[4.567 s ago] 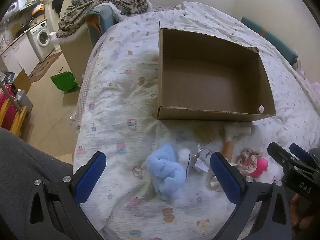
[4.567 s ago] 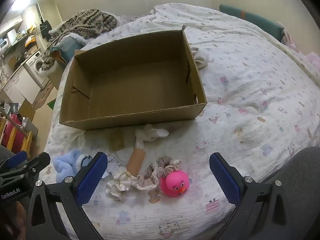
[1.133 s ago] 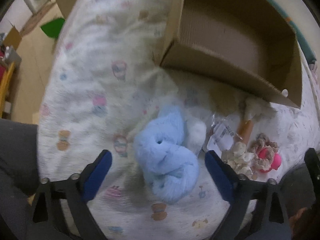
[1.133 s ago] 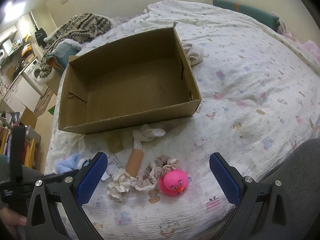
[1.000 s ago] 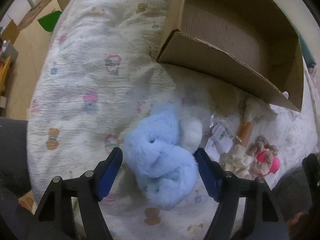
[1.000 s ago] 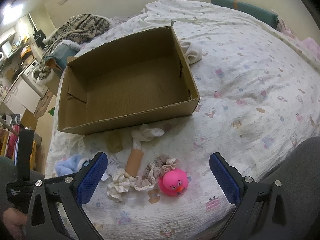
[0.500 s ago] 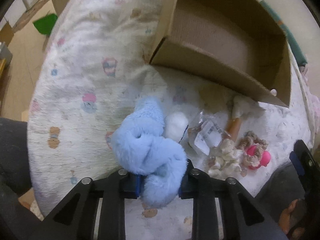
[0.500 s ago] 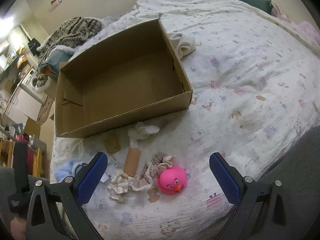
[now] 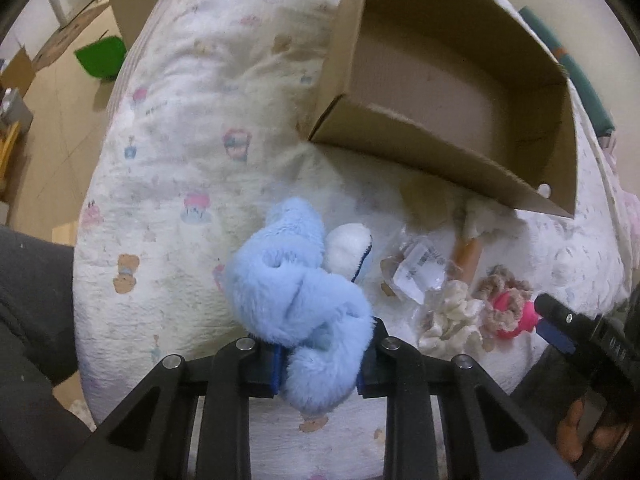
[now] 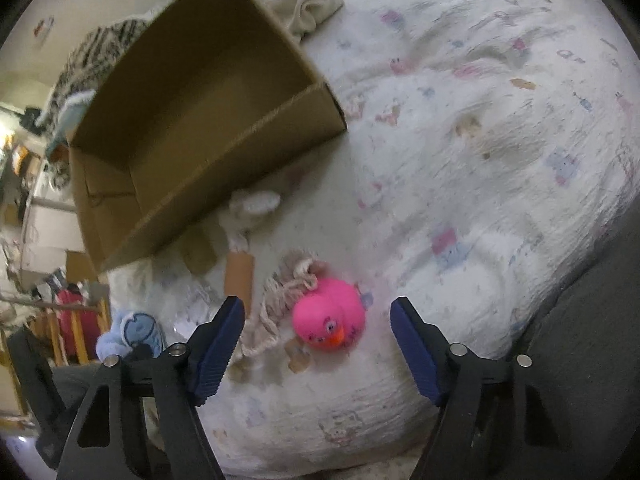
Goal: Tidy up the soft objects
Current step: 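Grasp the light-blue plush with the left tool while the right tool grasps the pink duck, then carry the plush and duck into the box and open both tools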
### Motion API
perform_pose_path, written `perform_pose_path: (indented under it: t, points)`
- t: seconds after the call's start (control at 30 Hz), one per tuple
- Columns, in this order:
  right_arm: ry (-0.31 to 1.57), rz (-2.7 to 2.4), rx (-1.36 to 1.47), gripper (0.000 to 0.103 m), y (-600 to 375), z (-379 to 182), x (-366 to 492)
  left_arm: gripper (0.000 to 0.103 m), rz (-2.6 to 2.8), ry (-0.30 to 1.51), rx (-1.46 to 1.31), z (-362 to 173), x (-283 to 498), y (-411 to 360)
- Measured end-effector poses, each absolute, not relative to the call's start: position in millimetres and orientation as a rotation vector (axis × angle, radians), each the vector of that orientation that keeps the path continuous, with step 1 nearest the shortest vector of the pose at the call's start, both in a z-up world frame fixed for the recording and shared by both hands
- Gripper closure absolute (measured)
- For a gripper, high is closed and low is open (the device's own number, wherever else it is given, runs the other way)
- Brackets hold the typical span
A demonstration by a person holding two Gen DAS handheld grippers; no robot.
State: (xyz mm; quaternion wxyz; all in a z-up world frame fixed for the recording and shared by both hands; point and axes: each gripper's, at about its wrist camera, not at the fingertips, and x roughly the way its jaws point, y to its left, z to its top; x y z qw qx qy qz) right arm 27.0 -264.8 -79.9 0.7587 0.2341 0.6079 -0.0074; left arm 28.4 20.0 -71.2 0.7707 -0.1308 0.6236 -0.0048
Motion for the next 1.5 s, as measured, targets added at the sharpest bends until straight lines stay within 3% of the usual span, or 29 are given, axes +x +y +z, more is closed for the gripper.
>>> perform_pose_path:
  t: [0.07, 0.13, 0.27, 0.3, 0.9, 1.5]
  points:
    - [1.343, -0.019, 0.477, 0.037, -258.4, -83.9, 28.6, 0.079, 0.011, 1.358, -0.268, -74.8, 30.9, 20.9]
    - [1.363, -0.022, 0.464, 0.055, -255.1, -90.2, 29.9, 0.08, 0.046, 1.353, -0.231, -76.7, 33.2, 19.4]
    - [1.36, -0.042, 0.466, 0.066, -255.8, -92.8, 26.0, 0.081, 0.069, 1.354, -0.233, -78.9, 35.6, 25.5]
    - [1.343, -0.046, 0.462, 0.073, -256.2, -89.6, 24.6, 0.082, 0.065, 1.348, -0.232, -77.4, 35.3, 25.9]
    - [1.118, 0.092, 0.467, 0.073, -272.3, -1.0, 18.8, 0.084, 0.012, 1.167, -0.241, -20.9, 22.8, 29.4]
    - [1.008, 0.158, 0.389, 0.073, -247.2, 28.7, 51.4, 0.084, -0.034, 1.08, -0.181, 23.0, 48.3, 21.7]
